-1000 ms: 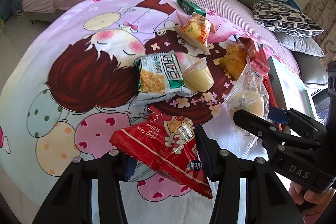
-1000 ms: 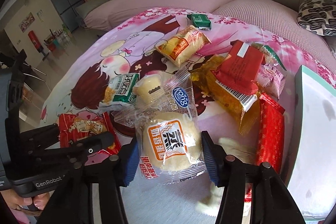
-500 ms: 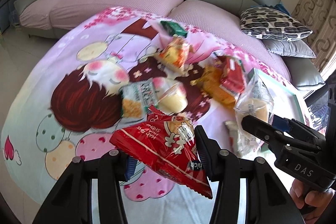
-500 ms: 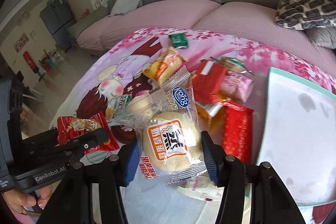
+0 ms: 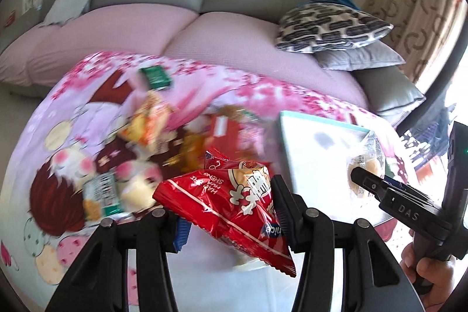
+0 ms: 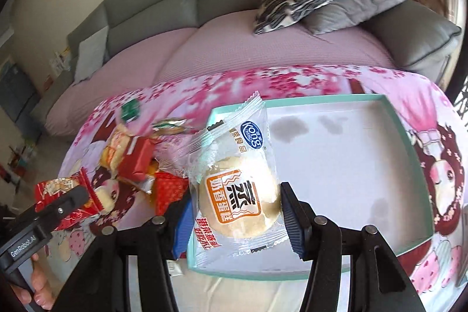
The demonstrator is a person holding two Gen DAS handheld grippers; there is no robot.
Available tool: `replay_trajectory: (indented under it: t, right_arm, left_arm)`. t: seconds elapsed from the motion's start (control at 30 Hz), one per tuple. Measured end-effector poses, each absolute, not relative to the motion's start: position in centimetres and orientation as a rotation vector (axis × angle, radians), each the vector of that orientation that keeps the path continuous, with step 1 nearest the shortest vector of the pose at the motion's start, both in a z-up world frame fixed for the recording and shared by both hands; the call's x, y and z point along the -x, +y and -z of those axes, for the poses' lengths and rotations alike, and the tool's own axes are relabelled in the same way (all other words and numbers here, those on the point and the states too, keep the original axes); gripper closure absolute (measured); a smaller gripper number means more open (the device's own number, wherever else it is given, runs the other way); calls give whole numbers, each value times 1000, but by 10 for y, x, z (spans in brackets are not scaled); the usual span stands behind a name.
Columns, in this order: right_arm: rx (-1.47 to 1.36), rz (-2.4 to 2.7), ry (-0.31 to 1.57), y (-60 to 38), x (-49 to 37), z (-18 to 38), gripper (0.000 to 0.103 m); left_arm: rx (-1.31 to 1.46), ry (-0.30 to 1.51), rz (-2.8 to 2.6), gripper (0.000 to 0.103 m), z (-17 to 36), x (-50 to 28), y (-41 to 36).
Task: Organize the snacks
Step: 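Release the chip bag into the tray with the left tool while the right tool releases the bun bag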
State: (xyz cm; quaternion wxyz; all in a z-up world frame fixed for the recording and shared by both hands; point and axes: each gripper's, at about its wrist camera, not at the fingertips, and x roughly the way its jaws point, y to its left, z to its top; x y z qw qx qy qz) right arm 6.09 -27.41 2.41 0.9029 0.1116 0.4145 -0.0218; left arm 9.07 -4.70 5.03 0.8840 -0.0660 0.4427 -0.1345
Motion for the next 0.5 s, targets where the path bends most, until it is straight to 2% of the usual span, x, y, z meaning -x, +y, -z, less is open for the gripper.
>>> replay_trajectory:
  t: [0.27,0.5]
  right_arm:
    - [-316,265,840,-358,-44,-22,46]
    - [-314,411,829,-398,-41,-11,46]
  left_arm:
    - [89,895,425,51,-64,-99,-123]
    - [49,924,494,51,-51,-121,-175]
